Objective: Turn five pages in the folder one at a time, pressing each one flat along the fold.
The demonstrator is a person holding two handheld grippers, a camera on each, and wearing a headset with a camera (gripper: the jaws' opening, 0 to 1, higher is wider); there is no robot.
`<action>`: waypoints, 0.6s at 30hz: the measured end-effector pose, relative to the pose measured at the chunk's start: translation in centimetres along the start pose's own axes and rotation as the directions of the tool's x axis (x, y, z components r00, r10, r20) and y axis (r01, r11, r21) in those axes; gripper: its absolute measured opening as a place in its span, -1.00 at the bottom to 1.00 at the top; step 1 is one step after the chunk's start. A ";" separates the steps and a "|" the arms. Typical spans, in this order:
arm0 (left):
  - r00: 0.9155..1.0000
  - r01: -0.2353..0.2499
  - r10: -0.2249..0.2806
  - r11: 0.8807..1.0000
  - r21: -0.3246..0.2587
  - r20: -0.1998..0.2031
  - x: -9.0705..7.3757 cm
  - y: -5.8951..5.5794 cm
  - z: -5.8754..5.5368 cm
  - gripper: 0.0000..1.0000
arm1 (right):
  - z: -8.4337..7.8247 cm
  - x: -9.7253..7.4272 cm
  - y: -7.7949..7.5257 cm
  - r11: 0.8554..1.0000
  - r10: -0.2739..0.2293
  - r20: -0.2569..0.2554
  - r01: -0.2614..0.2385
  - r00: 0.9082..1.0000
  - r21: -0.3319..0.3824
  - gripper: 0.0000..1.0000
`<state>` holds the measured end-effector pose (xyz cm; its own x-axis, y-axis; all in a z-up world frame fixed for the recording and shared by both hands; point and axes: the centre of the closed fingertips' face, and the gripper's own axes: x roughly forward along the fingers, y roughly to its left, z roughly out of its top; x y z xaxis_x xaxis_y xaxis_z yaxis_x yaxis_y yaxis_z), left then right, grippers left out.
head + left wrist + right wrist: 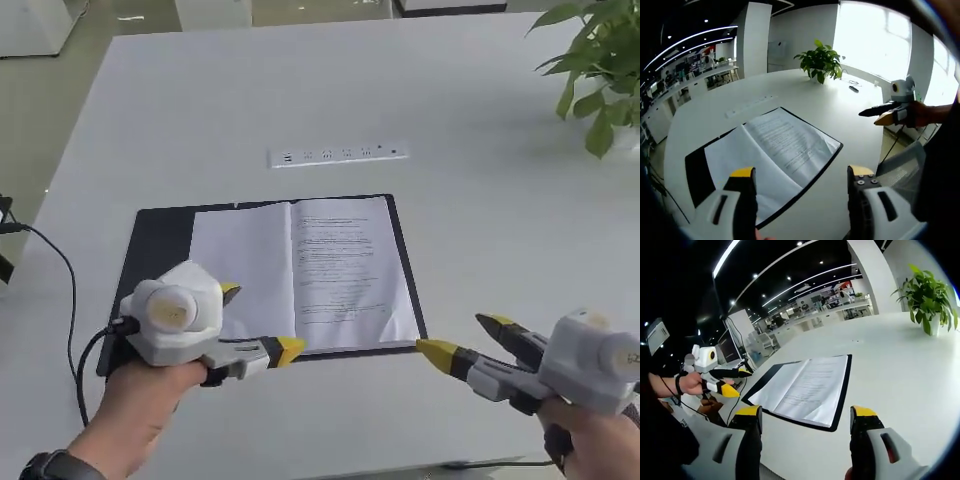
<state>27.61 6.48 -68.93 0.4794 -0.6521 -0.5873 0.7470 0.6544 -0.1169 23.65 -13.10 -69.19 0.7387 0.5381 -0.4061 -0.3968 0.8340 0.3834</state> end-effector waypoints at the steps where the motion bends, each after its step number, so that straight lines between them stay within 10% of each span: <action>1: 1.000 0.005 -0.005 1.000 0.009 -0.005 0.4 -0.2 0.1 0.48 | 0.1 -0.1 -0.2 1.000 0.000 0.007 0.000 1.000 0.006 0.42; 18: 0.991 0.124 -0.120 0.989 0.080 -0.056 8.0 -3.2 2.5 0.45 | -1.0 0.0 -0.7 1.000 0.016 -0.021 -0.016 1.000 0.012 0.42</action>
<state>30.24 -1.77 -71.29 0.3602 -0.7033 -0.6128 0.8350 0.5360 -0.1245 23.40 -13.57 -70.26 0.7204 0.5541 -0.4170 -0.4020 0.8236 0.4000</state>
